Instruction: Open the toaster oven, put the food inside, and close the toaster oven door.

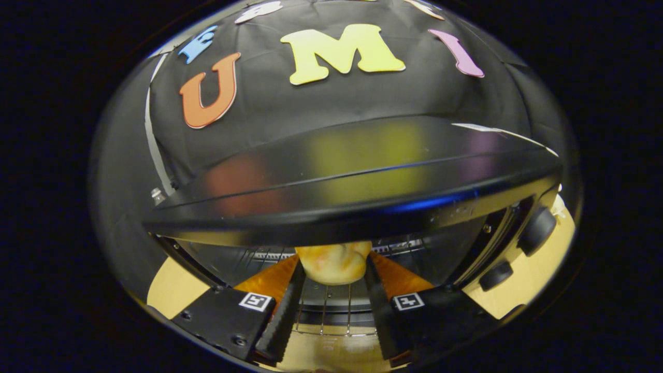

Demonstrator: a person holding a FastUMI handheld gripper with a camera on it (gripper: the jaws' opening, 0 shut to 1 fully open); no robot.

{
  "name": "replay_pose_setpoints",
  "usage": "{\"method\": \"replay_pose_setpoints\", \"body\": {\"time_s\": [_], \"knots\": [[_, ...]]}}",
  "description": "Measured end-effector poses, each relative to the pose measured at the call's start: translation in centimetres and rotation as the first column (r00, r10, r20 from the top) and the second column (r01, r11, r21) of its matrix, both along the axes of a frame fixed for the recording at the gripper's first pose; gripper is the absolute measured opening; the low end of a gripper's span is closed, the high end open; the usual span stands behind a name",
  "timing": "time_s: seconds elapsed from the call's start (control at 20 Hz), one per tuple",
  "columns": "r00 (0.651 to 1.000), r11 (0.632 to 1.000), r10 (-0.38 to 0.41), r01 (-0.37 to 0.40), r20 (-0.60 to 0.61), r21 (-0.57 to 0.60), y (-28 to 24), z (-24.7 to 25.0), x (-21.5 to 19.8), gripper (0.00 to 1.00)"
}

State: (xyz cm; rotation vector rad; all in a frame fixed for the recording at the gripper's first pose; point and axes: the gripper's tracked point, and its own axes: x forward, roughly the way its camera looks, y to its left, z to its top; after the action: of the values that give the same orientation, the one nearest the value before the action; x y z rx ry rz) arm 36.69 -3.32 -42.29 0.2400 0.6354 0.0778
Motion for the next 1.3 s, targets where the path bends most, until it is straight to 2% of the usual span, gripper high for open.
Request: {"method": "replay_pose_setpoints", "body": {"time_s": [0.15,0.35,0.5,0.6,0.75,0.9,1.15,1.3], "knots": [[1.000,1.000,-0.013,0.013,0.007,-0.018,-0.5,0.7,-0.3,0.90],[0.998,1.000,-0.002,0.004,0.057,-0.030,-0.5,3.4,-2.1,0.94],[0.998,0.999,0.026,-0.024,0.053,-0.039,-0.1,4.5,-5.2,1.00],[0.998,1.000,0.028,-0.027,0.065,-0.014,0.0,6.2,-8.1,1.00],[0.991,0.999,0.029,-0.023,0.131,-0.046,-0.1,9.1,-12.2,0.99],[0.990,0.997,0.049,-0.042,0.131,-0.057,0.4,9.5,-16.1,1.00],[0.995,0.991,0.100,-0.099,0.009,-0.087,2.4,4.9,-21.7,1.00],[0.993,0.989,0.099,-0.106,-0.063,-0.105,2.8,2.5,-23.0,1.00]]}}
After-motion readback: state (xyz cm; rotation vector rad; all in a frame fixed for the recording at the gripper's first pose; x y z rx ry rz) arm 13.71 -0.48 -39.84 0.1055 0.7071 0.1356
